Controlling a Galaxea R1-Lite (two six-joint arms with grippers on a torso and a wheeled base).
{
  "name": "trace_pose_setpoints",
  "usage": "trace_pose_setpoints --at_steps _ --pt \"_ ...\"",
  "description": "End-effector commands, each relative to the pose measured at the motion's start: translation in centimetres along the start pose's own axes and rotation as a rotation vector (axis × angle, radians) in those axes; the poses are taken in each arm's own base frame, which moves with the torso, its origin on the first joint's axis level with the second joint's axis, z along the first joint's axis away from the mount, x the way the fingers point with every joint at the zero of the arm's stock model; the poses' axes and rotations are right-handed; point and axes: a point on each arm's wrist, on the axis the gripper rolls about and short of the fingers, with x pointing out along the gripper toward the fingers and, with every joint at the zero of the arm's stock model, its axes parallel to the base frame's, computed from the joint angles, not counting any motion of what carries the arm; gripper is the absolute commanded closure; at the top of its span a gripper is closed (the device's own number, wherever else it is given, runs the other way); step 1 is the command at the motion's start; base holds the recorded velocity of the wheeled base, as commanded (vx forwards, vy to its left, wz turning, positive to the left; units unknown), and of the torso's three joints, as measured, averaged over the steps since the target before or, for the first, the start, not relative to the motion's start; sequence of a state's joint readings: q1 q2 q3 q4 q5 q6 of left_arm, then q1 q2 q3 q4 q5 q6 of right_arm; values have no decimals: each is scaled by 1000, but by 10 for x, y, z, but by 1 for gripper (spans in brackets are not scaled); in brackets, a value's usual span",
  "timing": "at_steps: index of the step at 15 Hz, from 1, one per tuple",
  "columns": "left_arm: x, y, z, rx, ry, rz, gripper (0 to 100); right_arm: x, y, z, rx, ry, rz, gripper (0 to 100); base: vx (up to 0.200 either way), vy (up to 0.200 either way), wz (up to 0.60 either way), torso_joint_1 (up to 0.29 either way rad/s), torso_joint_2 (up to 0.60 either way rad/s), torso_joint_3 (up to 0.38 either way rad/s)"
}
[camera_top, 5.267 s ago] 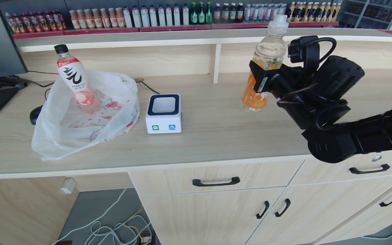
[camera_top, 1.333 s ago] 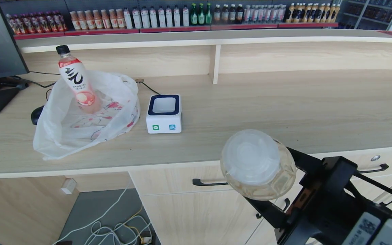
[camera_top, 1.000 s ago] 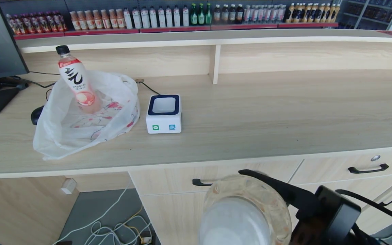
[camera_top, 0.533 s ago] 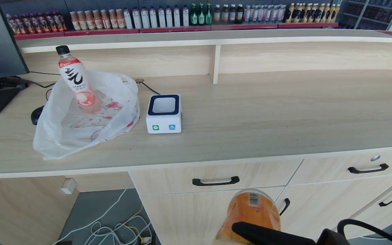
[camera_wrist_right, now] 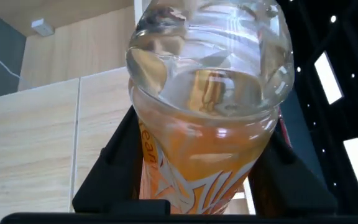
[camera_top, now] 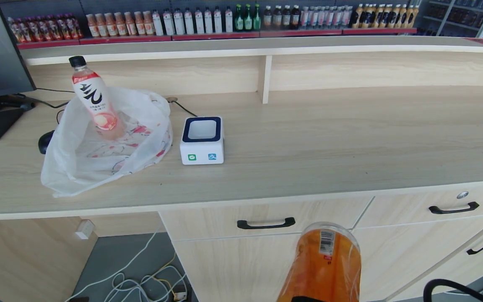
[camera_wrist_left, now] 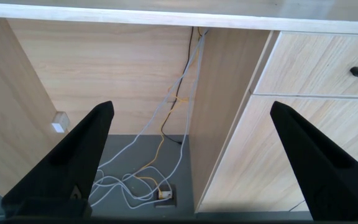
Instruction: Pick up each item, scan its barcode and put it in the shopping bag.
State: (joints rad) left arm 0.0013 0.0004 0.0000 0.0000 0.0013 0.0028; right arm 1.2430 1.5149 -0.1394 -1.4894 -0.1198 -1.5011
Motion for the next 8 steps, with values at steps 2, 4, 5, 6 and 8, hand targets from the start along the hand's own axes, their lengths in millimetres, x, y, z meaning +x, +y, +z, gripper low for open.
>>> trace_pose_setpoints --at_steps 2,4,5,6,8 --pt "0 0 0 0 0 1 0 1 -8 2 -87 -7 -39 100 0 0 0 0 0 0" --pt "0 0 0 0 0 1 0 2 -10 4 -143 -16 -53 100 0 0 0 0 0 0" --pt "0 0 0 0 0 1 0 2 -12 5 -184 -21 -59 100 0 0 0 0 0 0" --pt "0 0 0 0 0 1 0 2 -12 6 -186 -24 -61 100 0 0 0 0 0 0" --pt "0 0 0 0 0 1 0 2 -12 6 -187 -24 -64 100 0 0 0 0 0 0"
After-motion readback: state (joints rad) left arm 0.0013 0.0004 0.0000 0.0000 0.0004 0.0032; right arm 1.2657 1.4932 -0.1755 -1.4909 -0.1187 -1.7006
